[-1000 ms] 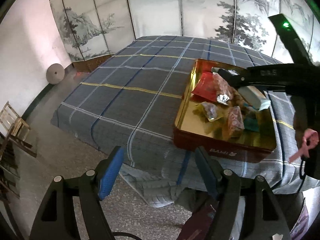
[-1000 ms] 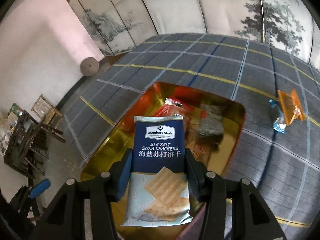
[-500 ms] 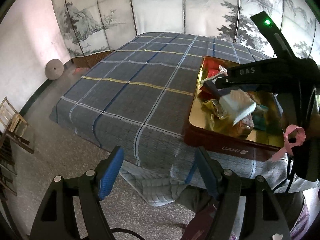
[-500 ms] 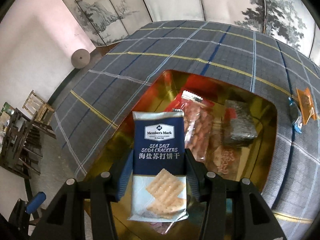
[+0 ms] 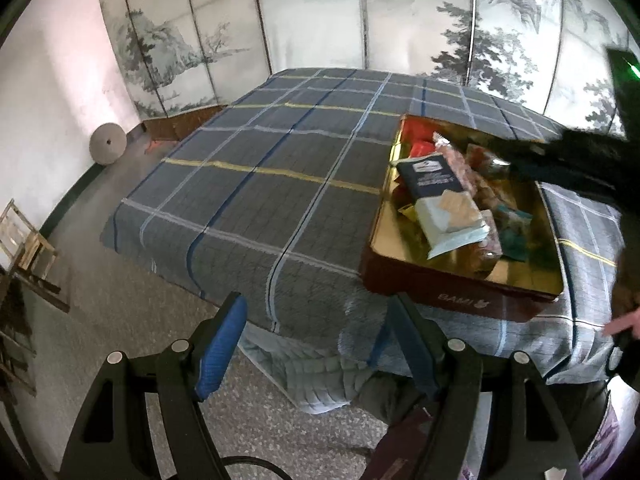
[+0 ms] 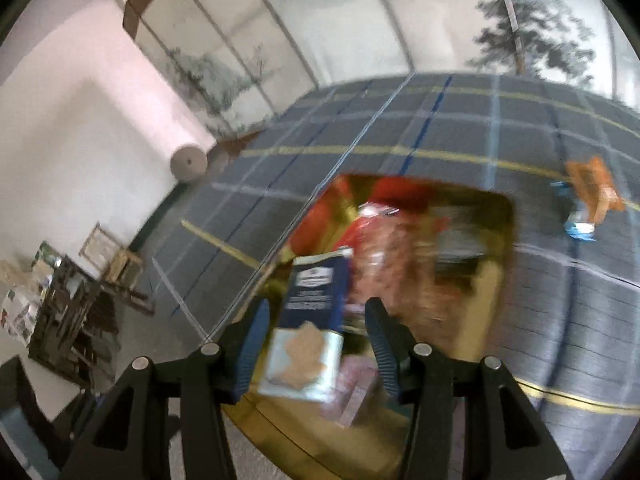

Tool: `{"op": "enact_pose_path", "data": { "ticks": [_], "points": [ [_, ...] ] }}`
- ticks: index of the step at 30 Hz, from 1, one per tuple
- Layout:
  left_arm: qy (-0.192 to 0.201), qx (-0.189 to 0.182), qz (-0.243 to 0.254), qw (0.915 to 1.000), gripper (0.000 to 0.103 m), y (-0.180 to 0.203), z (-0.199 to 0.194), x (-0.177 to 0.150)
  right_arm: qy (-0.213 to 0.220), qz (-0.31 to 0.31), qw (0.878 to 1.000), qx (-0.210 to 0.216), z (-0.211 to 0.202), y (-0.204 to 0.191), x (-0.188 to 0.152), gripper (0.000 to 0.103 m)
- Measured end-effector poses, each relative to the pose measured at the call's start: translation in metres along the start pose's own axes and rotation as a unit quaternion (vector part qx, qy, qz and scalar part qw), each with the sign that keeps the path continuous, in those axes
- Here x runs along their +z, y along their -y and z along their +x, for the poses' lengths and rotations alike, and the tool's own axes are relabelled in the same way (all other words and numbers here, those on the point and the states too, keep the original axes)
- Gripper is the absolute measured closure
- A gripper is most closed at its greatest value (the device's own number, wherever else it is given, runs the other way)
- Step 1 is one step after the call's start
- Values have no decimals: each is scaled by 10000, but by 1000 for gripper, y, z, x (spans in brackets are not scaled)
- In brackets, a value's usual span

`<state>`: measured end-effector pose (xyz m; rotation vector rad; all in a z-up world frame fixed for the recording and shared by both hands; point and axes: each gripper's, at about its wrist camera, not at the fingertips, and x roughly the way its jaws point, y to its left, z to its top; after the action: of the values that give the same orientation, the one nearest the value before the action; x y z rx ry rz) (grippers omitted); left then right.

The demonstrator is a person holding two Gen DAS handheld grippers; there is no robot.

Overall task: Organize snacks
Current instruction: 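Lower the cracker pack into the tin and open the right gripper, then grasp the round blue-wrapped candy under the orange candy with the left gripper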

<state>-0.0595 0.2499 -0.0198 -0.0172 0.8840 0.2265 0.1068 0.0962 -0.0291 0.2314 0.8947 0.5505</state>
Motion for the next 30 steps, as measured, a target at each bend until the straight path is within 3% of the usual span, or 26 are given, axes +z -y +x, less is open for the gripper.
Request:
{"op": "enact_pose_path", "data": {
  "ticks": [4, 6, 10, 14, 17, 22, 26, 30],
  "points": [
    [54, -70, 120, 9999, 33, 11, -6, 4, 342, 93, 9981, -500, -44, 44, -18, 51],
    [76, -130, 218, 9996, 33, 19, -9, 7, 418, 27, 9936, -1046, -63, 71, -31, 51],
    [109, -327, 440, 9984, 33, 39, -17, 18, 371, -2, 9775, -2079, -92, 130, -57, 51],
    [220, -559, 699, 9957, 33, 66, -28, 33, 329, 182, 9632, -2662, -116, 181, -73, 51],
    [208, -786, 867, 9929, 23, 88, -33, 44, 427, 499, 9584, -2779, -133, 214, -78, 51],
    [163, -1162, 1167, 9862, 23, 130, -35, 68, 509, 814, 9527, -2882, -149, 251, -82, 51],
    [-190, -1701, 1226, 9776, 23, 163, -21, 96, 503, 913, 9472, -3031, -156, 272, -91, 48],
    [-447, -1969, 1538, 9672, 24, 205, 3, 120, 516, 1038, 9429, -3122, -162, 293, -97, 48]
  ]
}}
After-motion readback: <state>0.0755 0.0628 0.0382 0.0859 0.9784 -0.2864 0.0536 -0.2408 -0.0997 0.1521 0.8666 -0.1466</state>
